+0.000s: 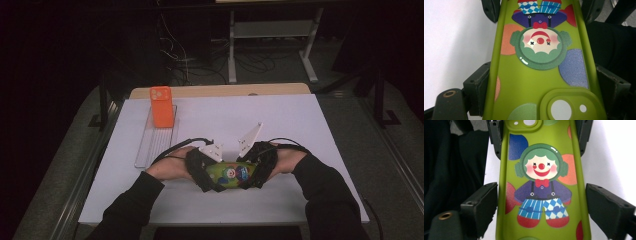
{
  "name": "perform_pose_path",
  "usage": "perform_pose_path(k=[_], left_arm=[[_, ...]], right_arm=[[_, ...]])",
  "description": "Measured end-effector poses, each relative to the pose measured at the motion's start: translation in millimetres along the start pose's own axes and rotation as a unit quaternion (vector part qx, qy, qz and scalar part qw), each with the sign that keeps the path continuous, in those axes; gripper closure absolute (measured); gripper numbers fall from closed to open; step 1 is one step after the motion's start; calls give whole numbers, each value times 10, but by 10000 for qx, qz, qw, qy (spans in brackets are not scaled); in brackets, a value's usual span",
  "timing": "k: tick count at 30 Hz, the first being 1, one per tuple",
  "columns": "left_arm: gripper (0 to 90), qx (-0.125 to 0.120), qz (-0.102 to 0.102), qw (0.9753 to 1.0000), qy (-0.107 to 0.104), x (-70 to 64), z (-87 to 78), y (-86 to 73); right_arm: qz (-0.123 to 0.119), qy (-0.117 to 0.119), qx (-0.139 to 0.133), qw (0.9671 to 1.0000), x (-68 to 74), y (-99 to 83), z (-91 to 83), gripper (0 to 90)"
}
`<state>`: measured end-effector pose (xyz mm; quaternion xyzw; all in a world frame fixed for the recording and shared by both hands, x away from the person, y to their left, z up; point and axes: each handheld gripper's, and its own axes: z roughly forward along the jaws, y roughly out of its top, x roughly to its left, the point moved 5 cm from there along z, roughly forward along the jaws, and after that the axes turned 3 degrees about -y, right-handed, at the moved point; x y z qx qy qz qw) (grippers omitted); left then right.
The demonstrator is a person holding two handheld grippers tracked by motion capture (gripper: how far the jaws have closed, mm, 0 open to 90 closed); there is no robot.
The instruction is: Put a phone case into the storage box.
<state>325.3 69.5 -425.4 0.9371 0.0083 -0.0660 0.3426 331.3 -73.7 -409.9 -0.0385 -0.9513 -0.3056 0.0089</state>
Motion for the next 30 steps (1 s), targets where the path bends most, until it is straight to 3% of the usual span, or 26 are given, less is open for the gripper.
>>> perform_pose_path(k=[5,6,7,11,12,16,23,27,29,30], left_arm=[[151,0,-92,9998,157,26,-45,-19],[151,-24,-159,9997,185,27,-43,-21],[151,-17,-213,9995,239,28,-45,-25],[151,-10,-447,9978,488,61,-51,-35],[150,-61,-526,9971,538,68,-51,-40],[150,-57,-806,9934,810,99,-45,-62],[150,-106,-1179,9856,1211,156,-67,-86],[150,-175,-1362,9802,1430,174,-83,-76],[151,-151,-1368,9795,1471,187,-103,-73],[150,-196,-1441,9782,1485,184,-107,-66]], right_arm=[[297,-191,-268,9990,-54,-37,-95,63],[521,-240,-201,9982,-43,-64,-122,55],[588,-308,-251,9975,-57,-81,-138,43],[904,-619,-413,9931,-99,-167,-189,39],[883,-748,-501,9920,-128,-185,-191,45],[1202,-1005,-588,9859,-132,-288,-219,48],[2008,-1507,-861,9641,-90,-445,-235,39],[2308,-1607,-913,9553,-87,-550,-212,19],[2430,-1657,-927,9513,-87,-600,-176,6],[2568,-1673,-932,9473,-77,-614,-157,6]])
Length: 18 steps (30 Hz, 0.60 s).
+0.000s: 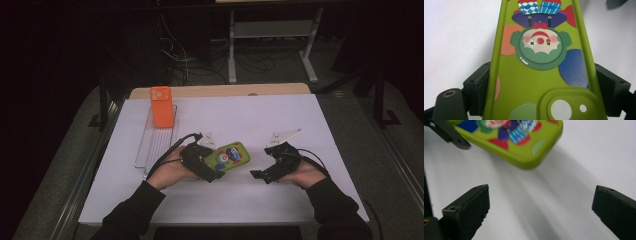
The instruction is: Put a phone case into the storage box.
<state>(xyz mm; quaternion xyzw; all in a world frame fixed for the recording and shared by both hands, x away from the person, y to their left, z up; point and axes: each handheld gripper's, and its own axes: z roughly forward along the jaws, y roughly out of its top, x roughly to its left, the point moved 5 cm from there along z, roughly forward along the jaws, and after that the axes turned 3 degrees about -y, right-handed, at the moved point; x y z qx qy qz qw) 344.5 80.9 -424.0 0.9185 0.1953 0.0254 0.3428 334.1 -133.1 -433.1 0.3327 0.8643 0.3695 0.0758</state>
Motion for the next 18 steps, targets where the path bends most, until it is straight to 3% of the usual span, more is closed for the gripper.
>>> perform_pose_path(k=[6,7,11,18], left_arm=[[150,-104,-152,9998,51,15,-10,11],[150,7,-55,10000,77,38,-26,4],[150,-40,-186,9998,73,36,-14,3],[150,-19,-277,9996,81,55,-12,-3]], right_arm=[[247,-426,-416,9979,23,-79,67,0],[247,-536,-485,9971,28,-89,84,0],[511,-696,-569,9946,62,-147,145,0],[416,-878,-544,9938,43,-167,221,0]])
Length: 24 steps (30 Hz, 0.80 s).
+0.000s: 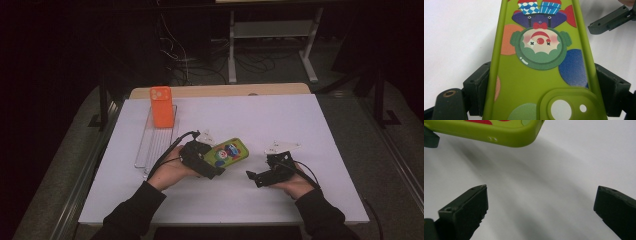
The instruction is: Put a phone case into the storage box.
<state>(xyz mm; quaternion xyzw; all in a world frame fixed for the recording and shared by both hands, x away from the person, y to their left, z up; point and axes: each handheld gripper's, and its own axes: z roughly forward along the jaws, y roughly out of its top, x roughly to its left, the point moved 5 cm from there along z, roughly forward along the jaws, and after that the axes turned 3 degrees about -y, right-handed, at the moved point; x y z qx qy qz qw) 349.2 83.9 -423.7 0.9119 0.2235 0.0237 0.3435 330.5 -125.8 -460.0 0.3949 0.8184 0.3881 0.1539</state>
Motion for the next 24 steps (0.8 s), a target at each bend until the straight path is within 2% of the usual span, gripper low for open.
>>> perform_pose_path(k=[3,11,15,17,21,24], left_arm=[[150,48,24,10000,-24,8,-1,-4],[150,84,15,10000,-41,2,13,-11],[150,104,22,9999,-67,-5,21,-12],[150,120,33,9999,-93,-9,21,-13],[150,26,-101,9999,-113,-32,44,-8],[150,110,-20,9999,-125,-23,37,-14]], right_arm=[[-27,-47,-38,10000,-7,8,-10,0],[-568,-266,-1,9980,22,12,-9,0],[-953,-489,-56,9942,15,41,-36,0],[-997,-492,-54,9938,29,47,-46,0],[-1157,-593,-84,9915,45,55,-53,0],[-1373,-705,-93,9880,64,57,-57,0]])
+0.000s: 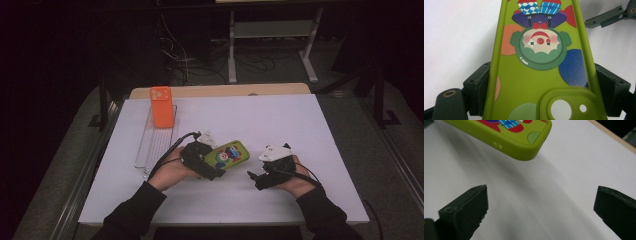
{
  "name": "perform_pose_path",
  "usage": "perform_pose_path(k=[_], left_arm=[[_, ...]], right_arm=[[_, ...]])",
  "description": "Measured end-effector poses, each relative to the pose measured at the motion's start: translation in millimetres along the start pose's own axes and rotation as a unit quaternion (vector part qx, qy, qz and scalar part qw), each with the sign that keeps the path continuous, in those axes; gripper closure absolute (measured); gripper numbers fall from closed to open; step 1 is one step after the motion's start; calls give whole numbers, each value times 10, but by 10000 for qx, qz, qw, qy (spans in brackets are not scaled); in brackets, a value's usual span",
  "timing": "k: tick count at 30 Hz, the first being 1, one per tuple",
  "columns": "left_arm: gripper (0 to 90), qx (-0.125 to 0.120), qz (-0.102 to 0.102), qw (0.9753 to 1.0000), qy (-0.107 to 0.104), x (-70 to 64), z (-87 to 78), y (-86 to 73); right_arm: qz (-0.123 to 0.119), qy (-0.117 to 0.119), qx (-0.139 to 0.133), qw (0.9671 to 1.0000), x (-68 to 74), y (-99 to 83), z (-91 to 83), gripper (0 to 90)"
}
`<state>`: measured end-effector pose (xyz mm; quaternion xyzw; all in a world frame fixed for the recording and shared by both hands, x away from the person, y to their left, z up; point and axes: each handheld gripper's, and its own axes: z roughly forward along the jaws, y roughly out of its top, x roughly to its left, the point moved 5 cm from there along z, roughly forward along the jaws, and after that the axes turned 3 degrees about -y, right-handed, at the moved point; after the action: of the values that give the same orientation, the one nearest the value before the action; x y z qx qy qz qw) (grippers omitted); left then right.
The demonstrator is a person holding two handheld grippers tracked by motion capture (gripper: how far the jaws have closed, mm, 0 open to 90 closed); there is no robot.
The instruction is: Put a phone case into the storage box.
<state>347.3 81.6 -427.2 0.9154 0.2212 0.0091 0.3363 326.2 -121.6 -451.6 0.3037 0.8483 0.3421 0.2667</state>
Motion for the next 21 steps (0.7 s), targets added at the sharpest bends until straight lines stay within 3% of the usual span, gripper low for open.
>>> perform_pose_path(k=[4,12,17,21], left_arm=[[150,12,-3,10000,2,-2,6,-2],[151,20,27,10000,-19,3,12,-4],[151,61,106,9999,-15,14,11,-5],[151,75,45,10000,-25,6,15,-11]], right_arm=[[-411,-153,41,9990,19,-3,11,0],[-965,-385,25,9946,59,1,21,0],[-1347,-553,31,9893,93,4,28,0],[-1700,-737,9,9827,112,14,25,0]])
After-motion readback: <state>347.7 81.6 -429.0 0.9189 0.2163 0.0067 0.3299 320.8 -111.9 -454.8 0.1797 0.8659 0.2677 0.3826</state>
